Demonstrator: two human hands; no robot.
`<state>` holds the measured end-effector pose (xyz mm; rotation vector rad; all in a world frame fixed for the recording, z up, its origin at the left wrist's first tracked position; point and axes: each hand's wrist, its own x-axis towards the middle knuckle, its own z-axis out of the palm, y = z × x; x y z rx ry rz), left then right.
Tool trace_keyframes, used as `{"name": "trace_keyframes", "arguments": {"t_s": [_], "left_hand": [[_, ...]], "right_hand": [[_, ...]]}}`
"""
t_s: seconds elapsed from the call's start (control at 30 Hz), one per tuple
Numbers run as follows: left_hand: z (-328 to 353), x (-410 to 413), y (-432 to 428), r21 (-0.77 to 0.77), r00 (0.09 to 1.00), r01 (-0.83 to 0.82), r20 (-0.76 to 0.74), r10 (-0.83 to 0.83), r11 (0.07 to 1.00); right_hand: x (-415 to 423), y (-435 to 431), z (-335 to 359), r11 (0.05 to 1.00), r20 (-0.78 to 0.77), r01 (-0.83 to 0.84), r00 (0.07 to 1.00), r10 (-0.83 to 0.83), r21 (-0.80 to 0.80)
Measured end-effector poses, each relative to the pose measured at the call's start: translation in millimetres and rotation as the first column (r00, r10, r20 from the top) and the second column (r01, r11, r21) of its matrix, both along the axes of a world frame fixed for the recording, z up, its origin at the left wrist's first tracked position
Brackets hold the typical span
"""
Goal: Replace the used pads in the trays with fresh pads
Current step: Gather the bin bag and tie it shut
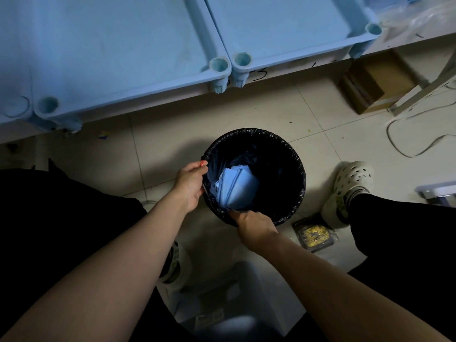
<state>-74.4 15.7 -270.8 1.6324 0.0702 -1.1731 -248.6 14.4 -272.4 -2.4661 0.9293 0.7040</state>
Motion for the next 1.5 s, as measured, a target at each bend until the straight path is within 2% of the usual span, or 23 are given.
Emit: {"name": "trace_keyframes", "arguments": {"t_s": [0.07,0.17,0.3,0.37,0.5,0.57,0.6,0.7,0.77,0.8,0.9,1.03,1.13,1.27,1.37,1.43,1.5], "left_hand": [[-1.9,-1.3,2.1,0.024,0.997,0.051,0.059,-0.053,0.998],[-4.9,-3.9,6.0,0.075,0.959,0.164,0.223,-0.177,0.984],[-4.7,-12.9,8.2,0.076,0.807,0.432,0.413,-0.422,0.899],[-3.8,-17.5,7.7,0.065,0.75,0.502,0.464,-0.472,0.862],[-5.1,-19.6,5.3,0.045,0.691,0.584,0.496,-0.526,0.81],[-9.3,-23.6,3.0,0.072,0.685,0.577,0.5,-0.53,0.814],[-11.6,-25.3,1.2,0.091,0.711,0.521,0.503,-0.491,0.849],[-16.4,-20.0,-4.1,0.17,0.823,0.159,0.522,-0.226,0.973],[-15.6,-10.8,-5.7,0.212,0.843,-0.023,0.53,-0.095,0.977],[-16.4,-7.2,-6.5,0.213,0.85,-0.044,0.522,-0.075,0.976],[-15.9,-10.4,-9.6,0.117,0.877,0.052,0.47,-0.101,0.992],[-10.9,-19.9,-6.2,0.059,0.856,0.174,0.485,-0.18,0.983],[-3.9,-18.7,-5.5,0.042,0.847,0.232,0.483,-0.223,0.972],[-3.3,-18.1,0.1,0.078,0.767,0.394,0.521,-0.375,0.916],[-2.4,-19.8,6.5,0.062,0.736,0.425,0.557,-0.384,0.903],[-2.2,-20.2,7.5,0.081,0.712,0.433,0.58,-0.395,0.898],[-3.4,-19.8,7.8,0.102,0.686,0.455,0.594,-0.421,0.884]], "right_hand": [[-4.0,0.1,0.1,0.999,-0.021,-0.03,0.999,0.03,-0.014],[-6.0,1.9,-0.5,0.997,-0.055,-0.077,0.995,0.078,0.011],[-6.6,6.9,0.6,0.987,-0.077,-0.159,0.984,0.16,0.029],[-5.8,9.2,0.5,0.983,-0.078,-0.182,0.98,0.184,0.029],[-4.8,9.9,-0.6,0.966,-0.091,-0.256,0.962,0.257,0.014],[-6.8,8.9,-0.4,0.959,-0.075,-0.281,0.956,0.282,0.019],[-8.1,6.5,-0.3,0.958,-0.053,-0.283,0.957,0.285,0.042],[-8.0,-10.5,1.9,0.954,0.045,-0.227,0.974,0.223,0.197],[-3.0,-22.9,3.8,0.957,0.11,-0.137,0.988,0.112,0.255],[0.8,-29.3,5.3,0.963,0.146,-0.066,0.989,0.028,0.263],[15.3,-47.3,6.0,0.963,0.266,0.16,0.939,-0.216,0.217],[33.9,-67.0,2.5,0.951,0.392,0.283,0.867,-0.308,0.122],[46.5,-75.5,4.0,0.971,0.431,0.234,0.873,-0.228,0.04],[65.1,-82.6,8.2,0.996,0.323,0.038,0.946,-0.012,-0.075],[71.6,-91.1,9.7,0.989,0.293,-0.038,0.953,0.078,-0.14],[72.0,-97.6,11.3,0.989,0.306,-0.025,0.95,0.068,-0.144],[71.5,-105.8,11.3,0.99,0.287,0.049,0.958,-0.009,-0.131]]}}
